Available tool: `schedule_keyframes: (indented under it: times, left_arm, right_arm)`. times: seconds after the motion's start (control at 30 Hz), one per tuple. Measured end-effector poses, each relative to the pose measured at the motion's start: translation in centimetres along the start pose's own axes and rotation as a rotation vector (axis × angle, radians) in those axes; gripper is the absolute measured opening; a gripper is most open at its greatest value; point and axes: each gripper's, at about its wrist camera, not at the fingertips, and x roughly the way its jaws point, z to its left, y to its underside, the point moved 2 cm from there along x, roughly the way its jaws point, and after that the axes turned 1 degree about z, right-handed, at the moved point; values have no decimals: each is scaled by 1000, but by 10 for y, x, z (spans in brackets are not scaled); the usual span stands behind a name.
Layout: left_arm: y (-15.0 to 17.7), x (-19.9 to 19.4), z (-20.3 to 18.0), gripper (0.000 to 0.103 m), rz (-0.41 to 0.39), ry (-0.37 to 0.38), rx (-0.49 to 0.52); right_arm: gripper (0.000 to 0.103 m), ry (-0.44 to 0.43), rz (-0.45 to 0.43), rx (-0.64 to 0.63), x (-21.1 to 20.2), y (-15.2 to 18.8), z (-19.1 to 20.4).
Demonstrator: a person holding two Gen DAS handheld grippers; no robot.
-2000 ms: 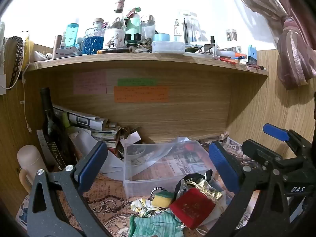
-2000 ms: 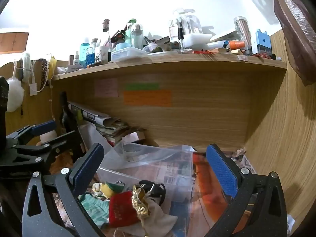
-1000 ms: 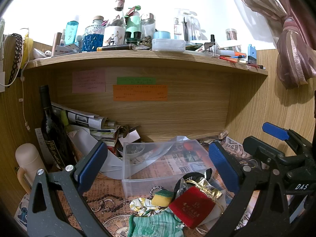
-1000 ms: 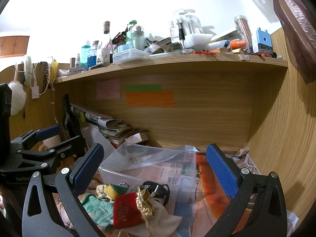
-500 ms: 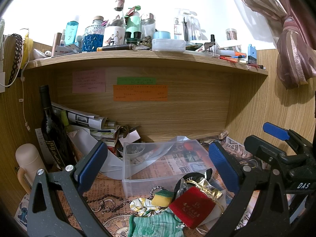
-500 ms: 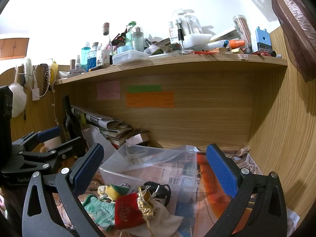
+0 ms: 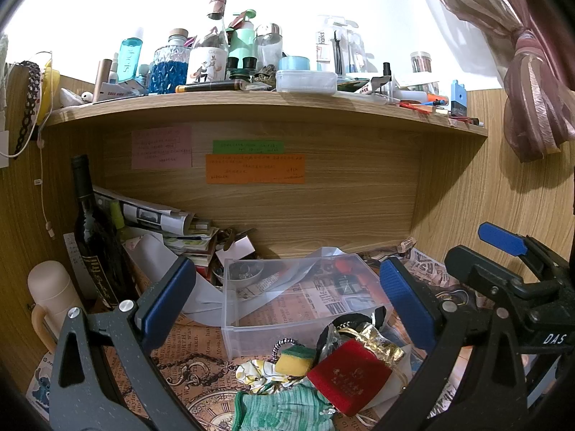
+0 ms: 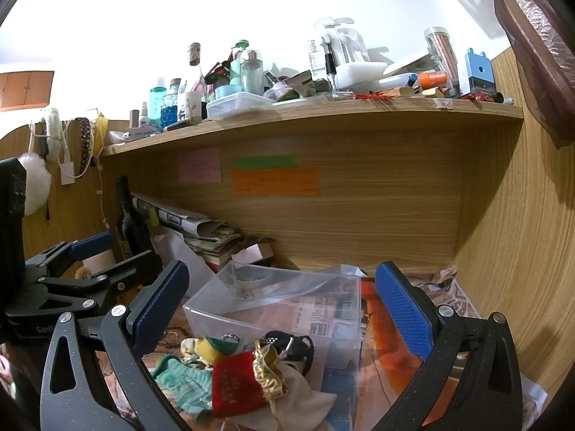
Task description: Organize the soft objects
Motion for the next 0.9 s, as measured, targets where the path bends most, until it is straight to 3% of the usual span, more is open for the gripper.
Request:
schedule_keyframes:
  times: [0.9]
  left_arm:
    - [2,0,1,103,5,5,0]
  right_arm:
    - [103,-13,6,6,2,1,5]
